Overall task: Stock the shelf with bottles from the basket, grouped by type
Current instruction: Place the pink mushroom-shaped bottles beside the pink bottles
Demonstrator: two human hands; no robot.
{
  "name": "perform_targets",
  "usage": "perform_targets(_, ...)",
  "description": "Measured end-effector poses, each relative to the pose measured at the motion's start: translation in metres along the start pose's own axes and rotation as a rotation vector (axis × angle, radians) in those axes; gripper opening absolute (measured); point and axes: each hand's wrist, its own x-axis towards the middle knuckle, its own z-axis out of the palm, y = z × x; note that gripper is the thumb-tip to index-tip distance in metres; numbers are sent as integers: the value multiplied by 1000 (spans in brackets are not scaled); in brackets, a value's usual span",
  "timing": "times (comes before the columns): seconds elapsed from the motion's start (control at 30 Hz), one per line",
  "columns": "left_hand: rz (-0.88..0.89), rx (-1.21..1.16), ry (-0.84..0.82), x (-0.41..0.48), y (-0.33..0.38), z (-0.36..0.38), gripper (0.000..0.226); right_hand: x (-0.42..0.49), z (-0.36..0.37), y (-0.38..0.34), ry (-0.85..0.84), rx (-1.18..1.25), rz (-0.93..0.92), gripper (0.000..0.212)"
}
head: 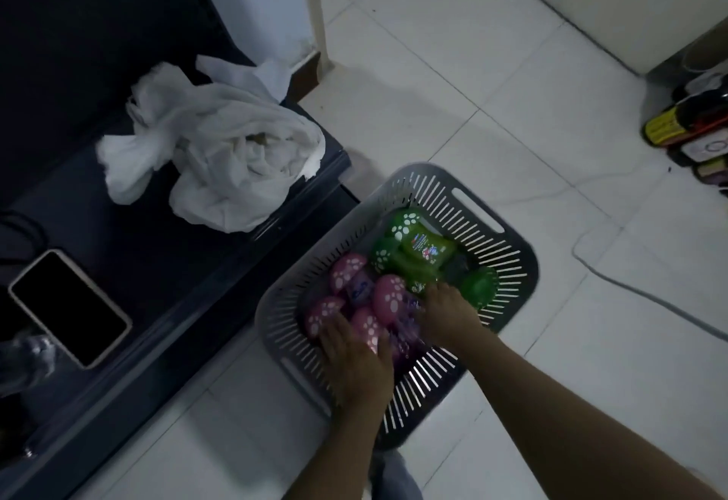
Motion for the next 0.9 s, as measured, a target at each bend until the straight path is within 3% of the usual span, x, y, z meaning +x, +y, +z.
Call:
perform_targets(0.17, -582, -479, -213, 12, -4, 36, 75, 29, 31, 5, -109, 42, 80, 52)
perform_targets(0.23, -713, -665, -365, 18, -2, 52, 64, 36, 39, 6, -137, 36, 86, 50)
perform_targets(0.33, -782, -842, -449, 24, 3, 71, 63, 46, 41, 11, -178, 32, 85, 50)
perform_targets(0.6, -941, -1191, -355, 28, 8, 96, 80, 56, 43, 18, -268, -18, 49, 69)
perform_targets(0.7, -914, -1257, -391, 30, 1, 116, 105, 59, 44, 21, -284, 46, 59, 76)
perform_targets(0.83, -915, -1372, -315, 28, -1, 109, 82, 65, 49, 27, -387, 238, 150, 91)
perform_targets(0.9, -937, -1332, -269, 29, -1, 106, 107, 66, 51, 28, -403, 286, 174, 92)
